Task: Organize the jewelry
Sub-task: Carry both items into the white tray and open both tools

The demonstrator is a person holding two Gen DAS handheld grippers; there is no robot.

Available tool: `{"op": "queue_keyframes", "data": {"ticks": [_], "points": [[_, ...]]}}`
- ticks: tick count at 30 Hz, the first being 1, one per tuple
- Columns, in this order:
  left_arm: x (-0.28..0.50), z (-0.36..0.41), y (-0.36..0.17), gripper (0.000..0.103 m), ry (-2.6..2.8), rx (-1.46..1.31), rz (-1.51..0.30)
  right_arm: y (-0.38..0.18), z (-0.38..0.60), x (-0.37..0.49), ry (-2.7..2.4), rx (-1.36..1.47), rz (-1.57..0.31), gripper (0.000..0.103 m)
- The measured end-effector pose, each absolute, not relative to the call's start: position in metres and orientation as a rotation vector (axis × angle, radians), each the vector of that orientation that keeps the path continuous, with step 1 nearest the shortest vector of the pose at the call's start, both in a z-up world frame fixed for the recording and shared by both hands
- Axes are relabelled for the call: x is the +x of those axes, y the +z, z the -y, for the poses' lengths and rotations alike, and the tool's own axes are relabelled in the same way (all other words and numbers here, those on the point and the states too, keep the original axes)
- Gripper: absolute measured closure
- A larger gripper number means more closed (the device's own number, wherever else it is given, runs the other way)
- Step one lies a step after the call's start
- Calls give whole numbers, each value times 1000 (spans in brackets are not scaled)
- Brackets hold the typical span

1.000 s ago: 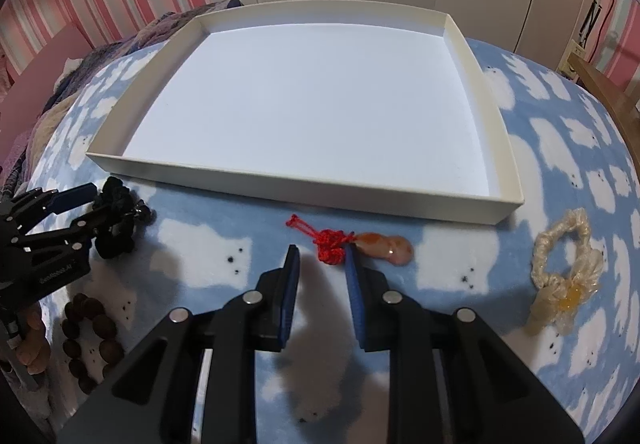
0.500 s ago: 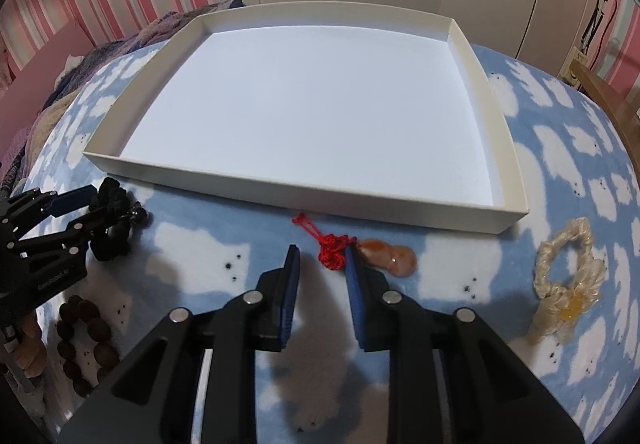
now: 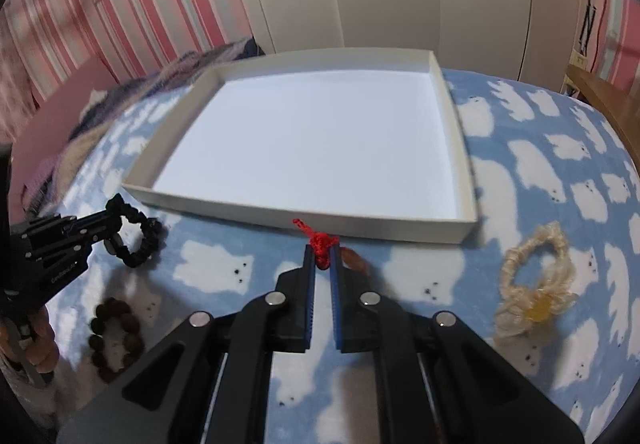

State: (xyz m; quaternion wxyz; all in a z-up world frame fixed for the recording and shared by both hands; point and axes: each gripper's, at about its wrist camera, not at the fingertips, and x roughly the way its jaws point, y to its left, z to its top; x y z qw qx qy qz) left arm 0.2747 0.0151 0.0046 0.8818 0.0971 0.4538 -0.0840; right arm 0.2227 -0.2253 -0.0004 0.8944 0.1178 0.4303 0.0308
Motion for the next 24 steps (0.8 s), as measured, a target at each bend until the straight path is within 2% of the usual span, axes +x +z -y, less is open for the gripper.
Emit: {"op": "queue_keyframes", "data": {"ticks": [7, 13, 18, 24], "points": [[282, -3, 42, 93, -231, 180, -903, 41, 242, 224, 98, 288, -816, 96], [335, 3, 59, 93, -236, 124, -894, 58, 247, 266, 57, 274, -802, 96], [390, 16, 59, 93, -211, 117, -896, 55, 253, 319, 2, 257, -811, 96], [464, 23, 32, 93, -177, 72, -997, 43, 244, 393, -40, 221, -849, 96]]}}
